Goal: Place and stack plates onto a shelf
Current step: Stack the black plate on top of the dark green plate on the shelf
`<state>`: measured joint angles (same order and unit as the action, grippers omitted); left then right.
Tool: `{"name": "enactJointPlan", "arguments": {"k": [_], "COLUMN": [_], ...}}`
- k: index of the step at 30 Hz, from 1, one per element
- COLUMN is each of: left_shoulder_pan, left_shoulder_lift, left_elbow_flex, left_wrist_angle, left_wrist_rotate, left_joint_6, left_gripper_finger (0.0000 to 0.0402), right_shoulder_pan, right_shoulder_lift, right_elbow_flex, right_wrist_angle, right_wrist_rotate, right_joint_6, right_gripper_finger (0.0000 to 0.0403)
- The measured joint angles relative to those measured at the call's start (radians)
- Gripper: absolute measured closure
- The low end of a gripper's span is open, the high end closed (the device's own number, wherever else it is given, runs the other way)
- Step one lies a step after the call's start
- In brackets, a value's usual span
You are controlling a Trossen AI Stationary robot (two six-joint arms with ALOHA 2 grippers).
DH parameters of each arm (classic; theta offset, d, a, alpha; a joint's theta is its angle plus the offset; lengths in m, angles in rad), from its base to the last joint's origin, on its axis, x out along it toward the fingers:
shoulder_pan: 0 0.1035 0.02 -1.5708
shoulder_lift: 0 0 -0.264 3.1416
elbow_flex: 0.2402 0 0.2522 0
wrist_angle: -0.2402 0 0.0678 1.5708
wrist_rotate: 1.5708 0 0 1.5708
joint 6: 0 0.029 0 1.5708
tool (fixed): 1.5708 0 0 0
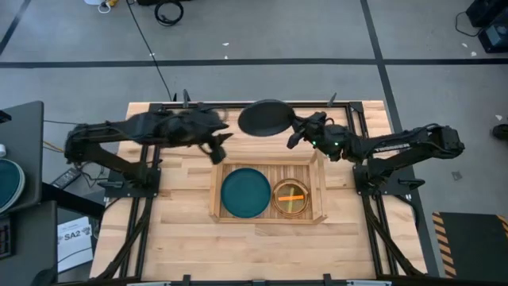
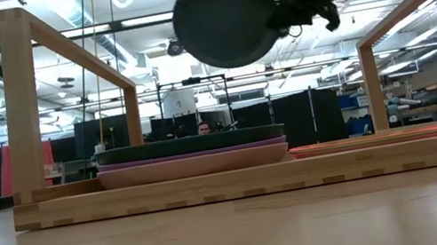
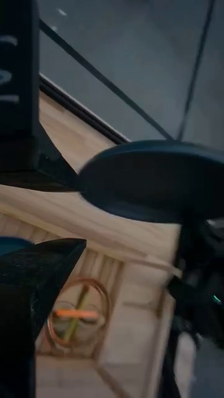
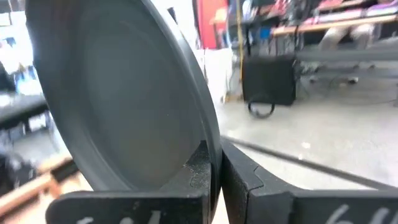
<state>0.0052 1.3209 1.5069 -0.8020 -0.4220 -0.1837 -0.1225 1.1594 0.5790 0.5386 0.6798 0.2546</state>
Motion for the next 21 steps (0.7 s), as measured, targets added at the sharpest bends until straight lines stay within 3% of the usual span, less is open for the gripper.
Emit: {"name": "enactJointPlan", "arguments": {"k": [4,9,14,21], "left_shoulder_pan": [-0.067,-0.189,-0.31,-0.43], "left_shoulder_lift": [-0.093,-0.213,-0.338,-0.502], "left_elbow_flex": [0.001,-0.032,-0.129,-0.323], "left_wrist_angle": [-0.06,-0.114,-0.129,-0.116], "left_wrist_rotate": [-0.02,-0.123,-0.203,-0.232], "left_joint_6": [-0.001,-0.015,-0.047,-0.138], "left_gripper_finger": [0.0265,0.0265,0.0265,0.0265], "right_shoulder_pan": [0.01,0.011,0.011,0.034], "right_shoulder_lift": [0.0,0.0,0.014,0.072], "right_elbow_flex": [0.143,0.293,0.345,0.346], "right_wrist_angle": [-0.282,-0.552,-0.626,-0.656], "right_wrist_rotate": [-0.069,-0.205,-0.321,-0.491], "right_joint_6": [0.032,0.1,0.162,0.304], "right_gripper_finger": [0.038,0.038,0.038,0.038]}}
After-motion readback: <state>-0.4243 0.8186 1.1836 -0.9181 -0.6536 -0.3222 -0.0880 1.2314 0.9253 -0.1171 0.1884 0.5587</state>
